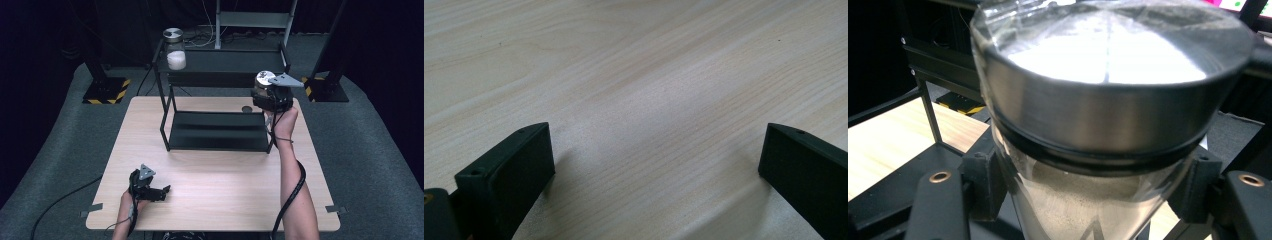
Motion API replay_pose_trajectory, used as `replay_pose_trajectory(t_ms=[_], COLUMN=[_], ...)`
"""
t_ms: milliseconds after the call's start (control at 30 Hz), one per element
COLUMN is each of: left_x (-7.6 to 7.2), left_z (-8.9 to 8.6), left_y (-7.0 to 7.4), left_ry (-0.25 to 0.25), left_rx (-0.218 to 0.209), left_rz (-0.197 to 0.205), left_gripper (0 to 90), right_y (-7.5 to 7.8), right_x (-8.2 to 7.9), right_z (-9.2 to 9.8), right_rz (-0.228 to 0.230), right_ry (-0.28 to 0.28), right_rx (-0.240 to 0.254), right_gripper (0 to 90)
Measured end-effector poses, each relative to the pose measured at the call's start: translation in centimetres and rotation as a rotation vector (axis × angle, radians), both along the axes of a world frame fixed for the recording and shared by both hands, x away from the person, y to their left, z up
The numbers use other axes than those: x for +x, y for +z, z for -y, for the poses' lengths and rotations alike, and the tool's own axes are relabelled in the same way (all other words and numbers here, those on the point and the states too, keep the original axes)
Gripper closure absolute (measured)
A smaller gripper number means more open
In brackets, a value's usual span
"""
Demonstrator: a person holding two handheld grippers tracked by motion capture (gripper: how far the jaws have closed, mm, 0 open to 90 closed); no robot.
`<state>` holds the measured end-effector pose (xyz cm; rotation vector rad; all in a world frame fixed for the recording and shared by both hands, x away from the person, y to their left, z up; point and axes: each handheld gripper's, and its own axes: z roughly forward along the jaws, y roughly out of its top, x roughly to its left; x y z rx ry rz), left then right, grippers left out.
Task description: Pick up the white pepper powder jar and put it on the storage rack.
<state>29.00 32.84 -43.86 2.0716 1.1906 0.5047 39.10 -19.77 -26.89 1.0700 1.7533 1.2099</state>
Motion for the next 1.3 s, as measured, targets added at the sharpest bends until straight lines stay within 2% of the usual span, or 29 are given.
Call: replay_pose_trajectory(t_ms=[633, 833, 1000, 1300], left_x=[0.0, 0.0, 0.0, 0.0], left_z=[0.0, 0.0, 0.0, 0.0], left_y=[0.0, 0.0, 0.0, 0.0], left_ry=[0.0, 0.0, 0.0, 0.0], left_rx=[0.0, 0.0, 0.0, 0.0], left_rz=[0.0, 0.0, 0.0, 0.0], left_gripper=[0.7, 0.8, 0.8, 0.7], right_y=[1.8, 2.1, 2.4, 3.9], right_x=[-0.6, -0.7, -1.2, -1.9], right_z=[0.6, 0.7, 0.6, 0.8], right_rz=[0.033, 0.025, 0.038, 0.072], right_ry=[0.008, 0.016, 0.022, 0.034], right_rx=[0.025, 0.025, 0.014, 0.017], right_gripper=[30.2, 30.2, 30.2, 30.2])
